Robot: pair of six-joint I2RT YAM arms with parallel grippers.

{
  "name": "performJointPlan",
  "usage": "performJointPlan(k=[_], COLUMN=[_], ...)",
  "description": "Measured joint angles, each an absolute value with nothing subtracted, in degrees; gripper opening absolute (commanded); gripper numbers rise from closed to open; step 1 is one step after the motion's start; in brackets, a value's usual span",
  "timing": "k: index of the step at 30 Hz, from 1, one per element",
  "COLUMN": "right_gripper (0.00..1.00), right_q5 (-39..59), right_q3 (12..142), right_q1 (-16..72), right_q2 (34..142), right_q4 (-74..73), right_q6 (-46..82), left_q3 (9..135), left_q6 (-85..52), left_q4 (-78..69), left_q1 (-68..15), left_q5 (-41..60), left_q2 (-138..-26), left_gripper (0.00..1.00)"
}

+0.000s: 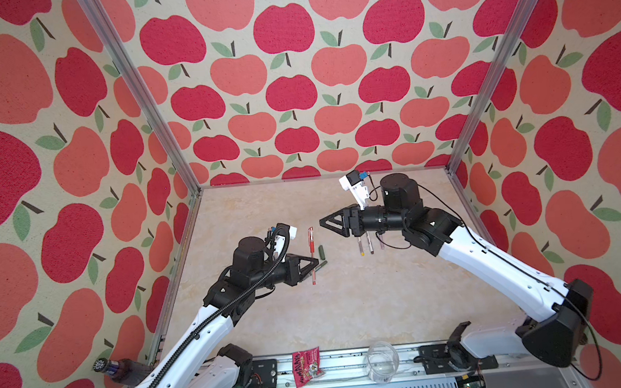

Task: Insert the pens into the pen caps
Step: 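Open the right gripper and lift it off the capped pen, then grasp the red cap again with the right gripper and press it down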

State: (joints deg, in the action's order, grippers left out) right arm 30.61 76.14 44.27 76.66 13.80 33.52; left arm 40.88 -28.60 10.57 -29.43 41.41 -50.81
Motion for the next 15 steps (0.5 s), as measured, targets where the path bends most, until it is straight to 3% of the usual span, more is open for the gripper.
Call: performJointPlan(k=[15], right_gripper=[0.57], right_q5=[40.0], right_q3=[76.0], right_q1=[42.3], right_q2=[80.7], right_q4=[14.6], right_q6=[32.2], left_q3=[43.5], left_q6=[-27.0], left_q4=[12.7], left_q1=[-29.4], left_q5=[48.0], left_q2=[-51.7], left_gripper=[0.09])
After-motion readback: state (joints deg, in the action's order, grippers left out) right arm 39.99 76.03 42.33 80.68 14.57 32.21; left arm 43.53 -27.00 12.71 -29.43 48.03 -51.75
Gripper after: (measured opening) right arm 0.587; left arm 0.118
